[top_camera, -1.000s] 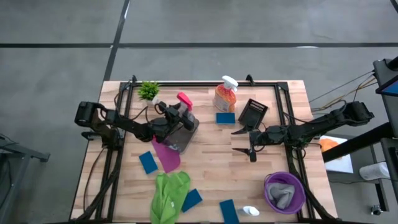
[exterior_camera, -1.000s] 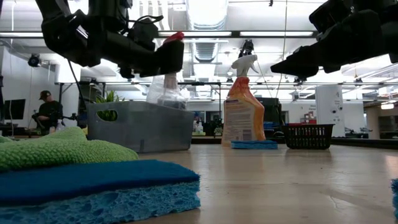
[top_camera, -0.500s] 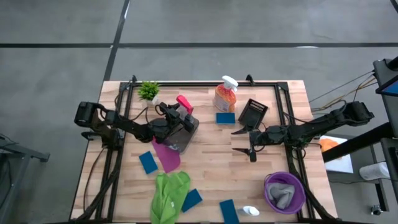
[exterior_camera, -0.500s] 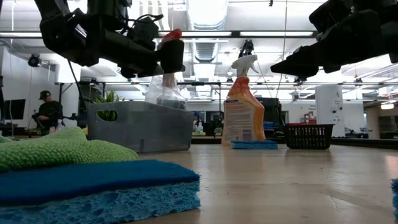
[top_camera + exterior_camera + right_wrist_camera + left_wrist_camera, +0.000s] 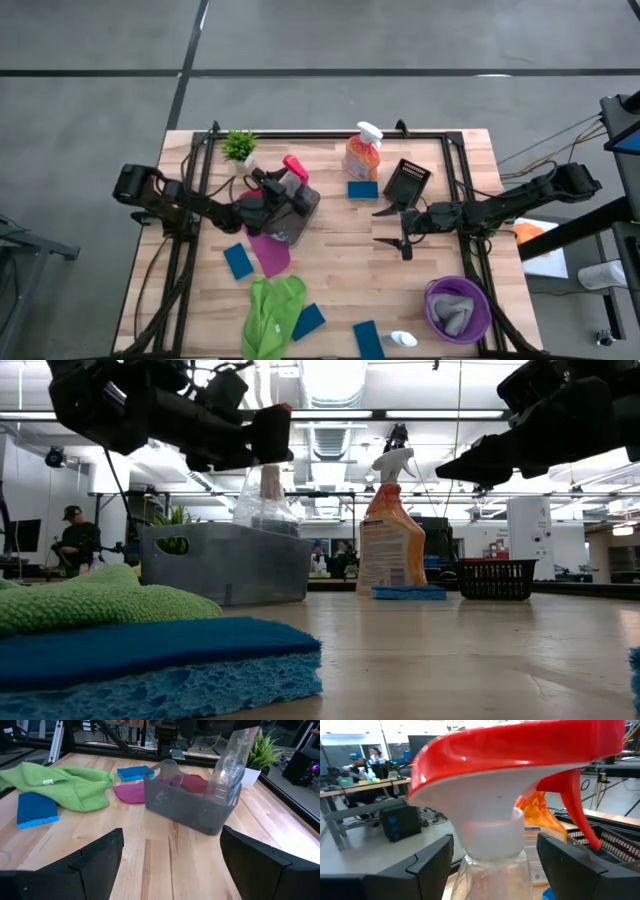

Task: Pick & Place Kitchen Items
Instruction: Put the orange spray bottle into the gray bin

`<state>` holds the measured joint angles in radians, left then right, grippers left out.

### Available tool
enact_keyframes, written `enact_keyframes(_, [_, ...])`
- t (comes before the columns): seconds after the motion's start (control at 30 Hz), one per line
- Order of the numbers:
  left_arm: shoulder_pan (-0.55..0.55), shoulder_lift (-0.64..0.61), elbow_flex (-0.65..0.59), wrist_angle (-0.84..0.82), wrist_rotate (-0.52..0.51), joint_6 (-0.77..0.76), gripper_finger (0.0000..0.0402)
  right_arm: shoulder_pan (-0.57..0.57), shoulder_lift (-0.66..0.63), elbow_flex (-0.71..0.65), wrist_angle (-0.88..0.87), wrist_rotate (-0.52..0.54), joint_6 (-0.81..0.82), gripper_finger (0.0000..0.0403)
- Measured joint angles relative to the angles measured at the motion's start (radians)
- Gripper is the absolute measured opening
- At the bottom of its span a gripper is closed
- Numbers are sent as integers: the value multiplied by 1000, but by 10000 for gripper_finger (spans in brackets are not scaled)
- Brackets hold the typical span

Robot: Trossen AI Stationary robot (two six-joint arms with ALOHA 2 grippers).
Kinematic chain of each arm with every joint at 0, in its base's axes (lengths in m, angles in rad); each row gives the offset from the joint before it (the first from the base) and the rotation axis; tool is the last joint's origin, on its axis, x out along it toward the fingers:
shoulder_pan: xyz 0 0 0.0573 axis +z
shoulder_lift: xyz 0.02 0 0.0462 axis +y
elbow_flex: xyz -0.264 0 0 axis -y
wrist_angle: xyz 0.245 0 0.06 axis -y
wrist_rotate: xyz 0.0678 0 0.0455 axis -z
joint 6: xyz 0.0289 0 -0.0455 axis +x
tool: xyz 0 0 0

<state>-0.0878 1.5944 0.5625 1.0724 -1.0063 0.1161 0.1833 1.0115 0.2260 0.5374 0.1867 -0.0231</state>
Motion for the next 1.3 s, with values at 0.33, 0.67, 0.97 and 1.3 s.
enact_keyframes(0.33, [-96, -6, 0, -13, -132, 68, 287, 0, 0, 0, 0, 0, 0, 325])
enact_keyframes(0.67, [-196, -6, 0, -43, -211, 69, 287, 0, 0, 0, 0, 2, 0, 325])
enact_keyframes(0.97, [-362, -22, 0, -45, -323, 142, 287, 0, 0, 0, 26, 8, 0, 325])
enact_keyframes(1.3, [-497, -29, 1, -45, -285, 147, 287, -27, 5, 161, -71, 63, 2, 325])
